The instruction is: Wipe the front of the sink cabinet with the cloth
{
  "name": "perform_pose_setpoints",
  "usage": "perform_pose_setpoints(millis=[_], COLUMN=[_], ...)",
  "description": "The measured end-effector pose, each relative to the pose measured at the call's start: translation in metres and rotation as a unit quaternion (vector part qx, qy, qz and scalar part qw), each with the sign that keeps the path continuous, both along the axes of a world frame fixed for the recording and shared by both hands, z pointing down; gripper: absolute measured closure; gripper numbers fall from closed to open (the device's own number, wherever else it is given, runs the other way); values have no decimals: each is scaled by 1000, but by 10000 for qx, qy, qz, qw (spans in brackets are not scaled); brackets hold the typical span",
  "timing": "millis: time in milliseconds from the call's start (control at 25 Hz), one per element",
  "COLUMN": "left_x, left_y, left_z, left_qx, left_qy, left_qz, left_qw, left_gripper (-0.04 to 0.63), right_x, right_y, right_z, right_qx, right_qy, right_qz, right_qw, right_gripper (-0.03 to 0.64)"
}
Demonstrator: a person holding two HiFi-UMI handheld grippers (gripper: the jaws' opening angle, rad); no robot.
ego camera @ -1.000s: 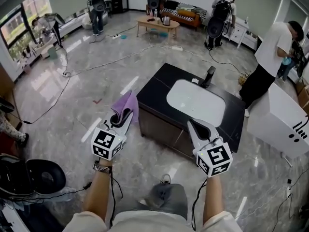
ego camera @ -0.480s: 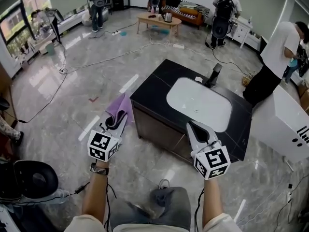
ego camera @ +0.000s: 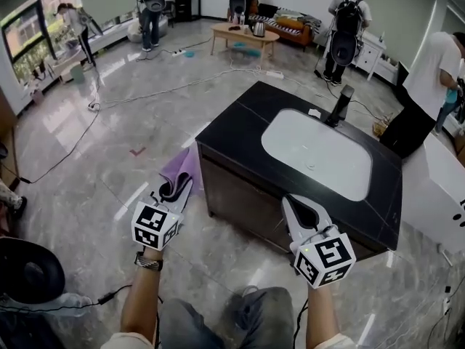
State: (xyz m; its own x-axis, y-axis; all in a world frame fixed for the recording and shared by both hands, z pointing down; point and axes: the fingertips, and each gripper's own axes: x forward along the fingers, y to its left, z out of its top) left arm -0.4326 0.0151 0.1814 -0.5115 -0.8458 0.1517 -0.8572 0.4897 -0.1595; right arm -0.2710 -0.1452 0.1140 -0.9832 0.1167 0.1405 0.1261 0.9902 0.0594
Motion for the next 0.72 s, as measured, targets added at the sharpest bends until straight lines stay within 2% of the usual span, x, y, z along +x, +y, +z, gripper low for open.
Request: perform_pose_setpoints(millis=[360,560,720], left_x=[-29,-39,-60], left_y=[6,5,3], left_z=[139,185,203], left_qx=[28,96,190], left_qy=[-77,-40,-97], left_qz=[-59,-36,-113], left_qw=[9999,9999,9997], left_gripper=[545,545,545], right_x=[-15,-17,-9], right_y=[1,-4,-7], right_z=[127,175,198], right_qx=[162,263,382], right_qy=[-191,-177,-247], right_qz=[29,134,285], right_qw=[9997,9994,9986], right_gripper=[611,611,611])
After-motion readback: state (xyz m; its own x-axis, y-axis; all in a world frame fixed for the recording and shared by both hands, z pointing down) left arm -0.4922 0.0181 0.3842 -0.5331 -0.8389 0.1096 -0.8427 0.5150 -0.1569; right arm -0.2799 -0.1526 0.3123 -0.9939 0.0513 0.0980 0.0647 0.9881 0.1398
